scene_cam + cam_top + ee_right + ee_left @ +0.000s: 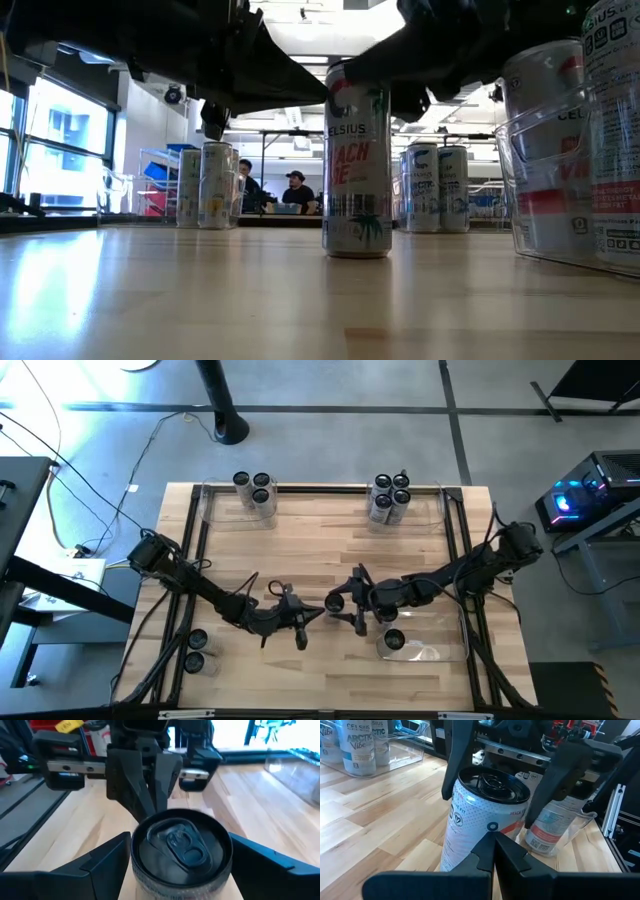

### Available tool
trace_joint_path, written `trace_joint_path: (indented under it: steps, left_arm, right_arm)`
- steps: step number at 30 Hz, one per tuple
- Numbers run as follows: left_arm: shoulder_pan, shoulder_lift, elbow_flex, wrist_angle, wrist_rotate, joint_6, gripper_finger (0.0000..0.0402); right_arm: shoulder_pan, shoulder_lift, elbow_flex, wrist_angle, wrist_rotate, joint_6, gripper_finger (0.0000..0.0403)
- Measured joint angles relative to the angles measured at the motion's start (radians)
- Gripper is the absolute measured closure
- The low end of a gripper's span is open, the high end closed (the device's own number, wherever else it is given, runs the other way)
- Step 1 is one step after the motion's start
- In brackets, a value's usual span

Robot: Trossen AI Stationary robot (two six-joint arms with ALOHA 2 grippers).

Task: Sort soda cans
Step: Put the white-pink soda can into the bottom right transparent bin

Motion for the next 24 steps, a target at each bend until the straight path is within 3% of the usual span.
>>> trace_joint_path:
  steps: [24]
  left_arm:
    - [-0.003, 0.000, 0.002, 0.000, -0.002, 0.000, 0.0401]
  right_arm:
    - [0.002, -0.026, -0.006, -0.030, -0.040, -0.014, 0.0101]
